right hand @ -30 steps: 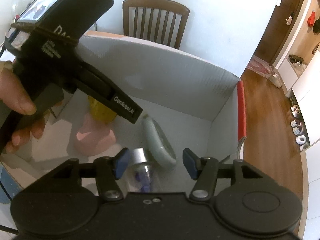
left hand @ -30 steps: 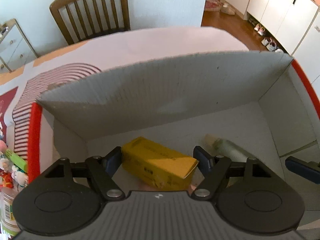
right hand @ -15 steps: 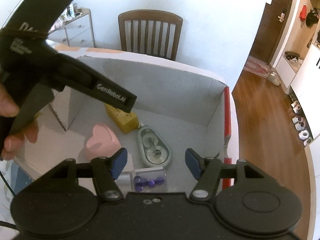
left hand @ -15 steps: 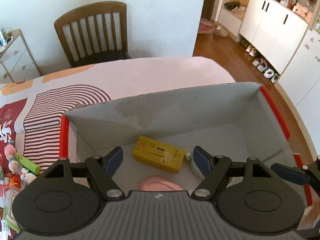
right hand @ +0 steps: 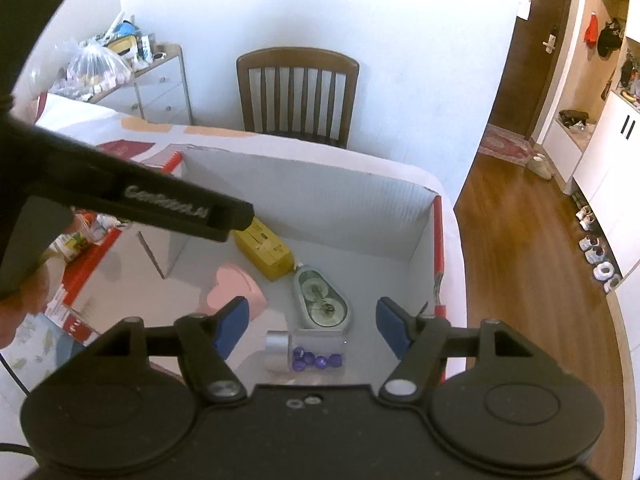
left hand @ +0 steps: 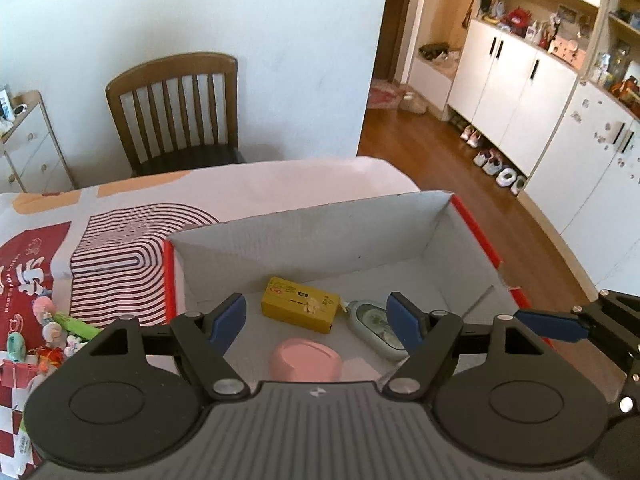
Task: Organize rigid objects
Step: 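Withdraw both tools from the box back toward the items on the cloth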
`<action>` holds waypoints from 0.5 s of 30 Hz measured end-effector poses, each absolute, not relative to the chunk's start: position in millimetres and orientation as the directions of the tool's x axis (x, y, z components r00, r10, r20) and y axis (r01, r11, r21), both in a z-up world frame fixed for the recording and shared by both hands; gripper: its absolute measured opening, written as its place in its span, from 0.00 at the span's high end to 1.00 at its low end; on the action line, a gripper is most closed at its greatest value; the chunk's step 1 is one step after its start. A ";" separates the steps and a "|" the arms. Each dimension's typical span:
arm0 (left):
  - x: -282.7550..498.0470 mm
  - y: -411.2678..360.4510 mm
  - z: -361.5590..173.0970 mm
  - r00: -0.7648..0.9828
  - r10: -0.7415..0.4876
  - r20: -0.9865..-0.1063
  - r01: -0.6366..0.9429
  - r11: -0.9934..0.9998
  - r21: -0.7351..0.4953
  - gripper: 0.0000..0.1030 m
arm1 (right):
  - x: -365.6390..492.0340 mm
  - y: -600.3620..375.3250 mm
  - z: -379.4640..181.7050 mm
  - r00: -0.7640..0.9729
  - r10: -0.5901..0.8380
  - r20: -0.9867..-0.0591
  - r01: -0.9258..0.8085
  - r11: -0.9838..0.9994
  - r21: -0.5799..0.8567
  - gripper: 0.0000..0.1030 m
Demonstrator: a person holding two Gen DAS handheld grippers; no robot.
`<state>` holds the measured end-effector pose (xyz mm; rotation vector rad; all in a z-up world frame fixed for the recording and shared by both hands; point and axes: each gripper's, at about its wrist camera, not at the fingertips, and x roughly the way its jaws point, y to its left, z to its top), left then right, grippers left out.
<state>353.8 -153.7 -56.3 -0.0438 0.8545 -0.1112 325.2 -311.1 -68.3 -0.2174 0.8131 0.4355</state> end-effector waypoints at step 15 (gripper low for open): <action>274.3 -111.5 -27.2 0.718 -0.158 -0.678 0.130 0.987 -0.093 0.25 | 268.3 -284.5 -41.6 0.630 0.336 -0.700 -0.446 0.895 0.029 0.20</action>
